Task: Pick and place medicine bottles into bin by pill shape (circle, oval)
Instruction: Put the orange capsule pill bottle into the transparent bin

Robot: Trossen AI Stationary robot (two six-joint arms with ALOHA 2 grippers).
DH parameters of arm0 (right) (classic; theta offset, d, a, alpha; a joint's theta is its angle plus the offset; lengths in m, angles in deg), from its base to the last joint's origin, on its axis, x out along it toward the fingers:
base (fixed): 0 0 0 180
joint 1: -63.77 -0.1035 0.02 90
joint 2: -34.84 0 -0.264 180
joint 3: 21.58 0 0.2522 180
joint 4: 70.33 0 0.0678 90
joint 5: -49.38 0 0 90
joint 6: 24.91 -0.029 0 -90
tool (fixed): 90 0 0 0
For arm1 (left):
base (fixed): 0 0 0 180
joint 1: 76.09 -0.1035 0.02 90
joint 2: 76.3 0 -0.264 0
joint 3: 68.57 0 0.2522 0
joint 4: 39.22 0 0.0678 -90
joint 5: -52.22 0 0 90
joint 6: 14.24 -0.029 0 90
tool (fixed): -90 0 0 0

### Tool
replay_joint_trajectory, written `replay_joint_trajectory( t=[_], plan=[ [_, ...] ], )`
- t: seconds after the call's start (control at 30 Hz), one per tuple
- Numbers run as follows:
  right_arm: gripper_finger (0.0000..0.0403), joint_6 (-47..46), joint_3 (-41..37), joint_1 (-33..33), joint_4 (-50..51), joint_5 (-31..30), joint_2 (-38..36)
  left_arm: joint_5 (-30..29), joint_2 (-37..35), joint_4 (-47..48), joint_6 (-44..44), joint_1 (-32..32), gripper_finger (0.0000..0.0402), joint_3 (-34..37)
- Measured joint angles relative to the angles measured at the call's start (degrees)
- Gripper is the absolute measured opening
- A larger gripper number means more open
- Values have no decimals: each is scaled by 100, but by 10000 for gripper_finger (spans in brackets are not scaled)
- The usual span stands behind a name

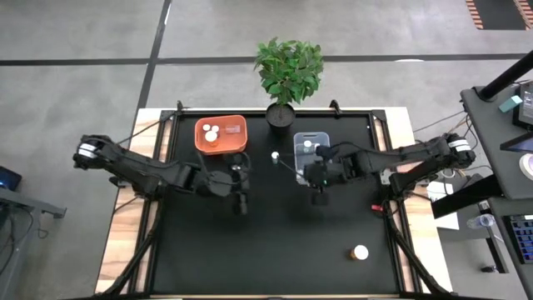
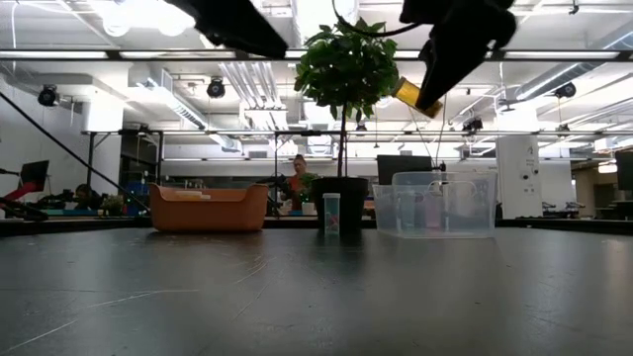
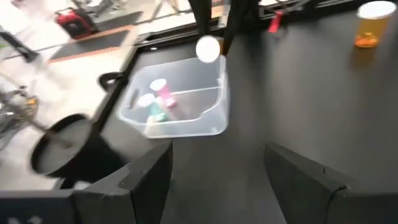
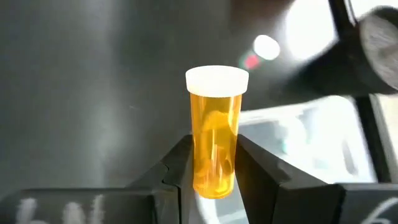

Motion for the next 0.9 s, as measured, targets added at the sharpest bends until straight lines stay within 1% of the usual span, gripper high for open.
replay_joint_trajectory(
  t=[0.1, 0.23, 0.37, 0.47, 0.67, 0.9],
  plan=[
    [93, 285, 417, 445, 384, 245, 172, -152, -326, -103, 7, -2, 233, 330],
    [93, 807, 742, 1055, 612, 745, 479, -152, -678, -244, 10, -2, 233, 637],
    [93, 1270, 871, 1584, 839, 1047, 857, -150, -888, -258, 44, 0, 233, 762],
    [93, 1501, 871, 1854, 951, 1188, 1161, -150, -974, -260, 49, 2, 233, 783],
    [93, 1781, 863, 2111, 1002, 1395, 1707, -148, -979, -263, 48, 2, 233, 808],
    [93, 1857, 860, 2180, 999, 1394, 2132, -146, -983, -262, 46, 2, 233, 862]
  ],
)
